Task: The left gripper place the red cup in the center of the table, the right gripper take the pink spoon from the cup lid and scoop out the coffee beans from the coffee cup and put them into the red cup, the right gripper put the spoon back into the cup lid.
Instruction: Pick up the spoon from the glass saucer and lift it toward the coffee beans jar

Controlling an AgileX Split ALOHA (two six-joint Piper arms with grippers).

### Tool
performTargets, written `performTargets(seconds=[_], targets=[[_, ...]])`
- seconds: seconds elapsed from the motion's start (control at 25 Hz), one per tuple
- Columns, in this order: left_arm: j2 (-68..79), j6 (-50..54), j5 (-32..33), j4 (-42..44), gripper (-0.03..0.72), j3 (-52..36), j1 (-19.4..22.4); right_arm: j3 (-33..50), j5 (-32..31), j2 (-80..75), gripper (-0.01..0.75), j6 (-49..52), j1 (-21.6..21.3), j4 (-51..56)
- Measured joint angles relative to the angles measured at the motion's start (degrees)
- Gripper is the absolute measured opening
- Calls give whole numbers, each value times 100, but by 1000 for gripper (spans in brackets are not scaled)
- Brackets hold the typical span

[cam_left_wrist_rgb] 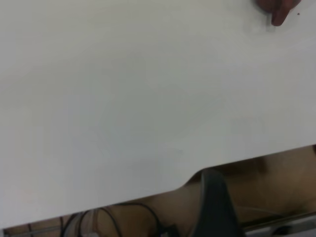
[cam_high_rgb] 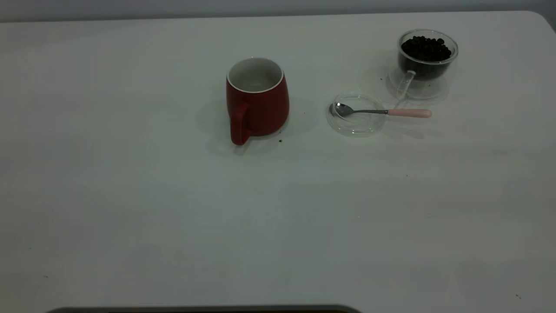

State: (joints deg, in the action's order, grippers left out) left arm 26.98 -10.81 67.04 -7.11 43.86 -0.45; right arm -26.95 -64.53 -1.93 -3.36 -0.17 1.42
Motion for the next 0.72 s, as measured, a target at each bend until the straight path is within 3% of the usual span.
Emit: performTargets(seconds=[0.72], targets=[[-1634, 680, -191, 385, 569, -1597, 0, 0, 0, 0, 485, 0, 0, 0]])
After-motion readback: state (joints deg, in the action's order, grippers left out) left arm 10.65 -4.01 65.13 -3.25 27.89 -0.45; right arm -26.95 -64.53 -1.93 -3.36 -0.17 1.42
